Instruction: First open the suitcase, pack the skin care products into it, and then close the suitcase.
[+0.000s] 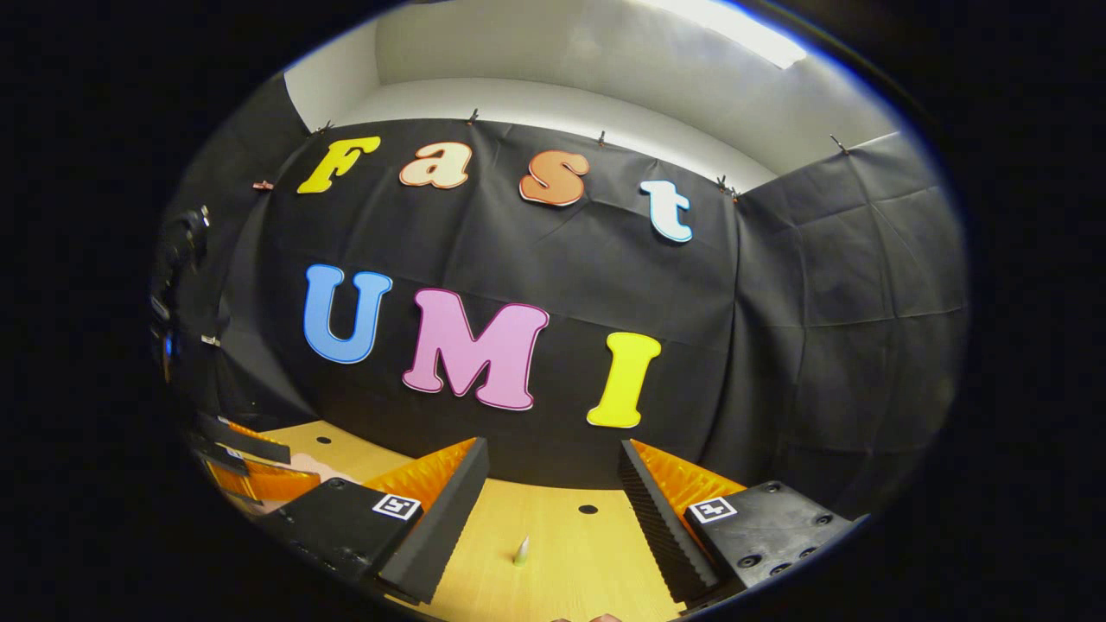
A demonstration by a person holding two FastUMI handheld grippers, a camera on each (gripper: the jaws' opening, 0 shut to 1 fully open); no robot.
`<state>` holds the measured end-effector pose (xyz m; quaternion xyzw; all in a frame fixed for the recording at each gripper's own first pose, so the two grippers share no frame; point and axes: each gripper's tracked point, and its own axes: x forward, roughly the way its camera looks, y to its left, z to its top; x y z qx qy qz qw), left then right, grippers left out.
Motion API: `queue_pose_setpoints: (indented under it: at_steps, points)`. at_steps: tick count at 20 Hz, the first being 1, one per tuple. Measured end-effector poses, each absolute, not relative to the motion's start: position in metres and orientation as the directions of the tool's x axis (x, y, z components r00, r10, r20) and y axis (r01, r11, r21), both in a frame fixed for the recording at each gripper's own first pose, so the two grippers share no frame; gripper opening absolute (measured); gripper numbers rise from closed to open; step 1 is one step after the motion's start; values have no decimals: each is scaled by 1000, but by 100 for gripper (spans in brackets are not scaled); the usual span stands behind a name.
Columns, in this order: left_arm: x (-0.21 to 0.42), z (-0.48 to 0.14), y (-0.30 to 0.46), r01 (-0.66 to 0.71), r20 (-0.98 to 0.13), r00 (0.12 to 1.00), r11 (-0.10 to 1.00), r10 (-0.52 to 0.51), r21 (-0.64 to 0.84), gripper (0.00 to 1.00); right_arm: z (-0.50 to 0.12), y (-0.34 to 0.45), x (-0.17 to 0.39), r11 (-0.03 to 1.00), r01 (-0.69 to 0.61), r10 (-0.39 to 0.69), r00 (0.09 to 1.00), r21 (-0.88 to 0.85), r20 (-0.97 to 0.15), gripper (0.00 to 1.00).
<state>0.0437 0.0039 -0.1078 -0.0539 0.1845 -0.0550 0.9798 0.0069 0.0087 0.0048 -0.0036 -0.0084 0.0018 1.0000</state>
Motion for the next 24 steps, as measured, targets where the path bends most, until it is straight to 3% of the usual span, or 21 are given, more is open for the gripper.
queue_pose_setpoints:
  at_steps: [6, 11, 14, 16, 19, 21, 24]
  points:
    - [87, -205, -12, 48, -653, 742, 984, -151, -174, 96, -37, -33, 25, 999, 4, -3, 1000, 46, -24, 96]
    - [114, -298, 3, -66, -856, 514, 994, -45, -92, 96, -71, -70, 52, 997, 27, -23, 998, 75, -60, 96]
    - [133, -332, 22, -138, -901, 431, 990, 48, -14, 97, -94, -86, 64, 999, 8, -4, 996, 51, -93, 96]
    - [153, -344, 29, -109, -889, 448, 993, 96, 52, 86, -103, -92, 73, 999, -18, 23, 994, 43, -110, 96]
    - [151, -350, 30, -98, -902, 401, 987, 159, 131, 91, -107, -96, 89, 998, -48, 52, 992, 40, -113, 96]
    - [152, -356, 28, -109, -914, 373, 986, 159, 127, 90, -103, -97, 97, 998, -48, 52, 994, 36, -99, 96]
    - [144, -373, 14, -226, -957, 282, 974, 68, 3, 87, -101, -92, 103, 998, -41, 45, 994, 43, -95, 96]
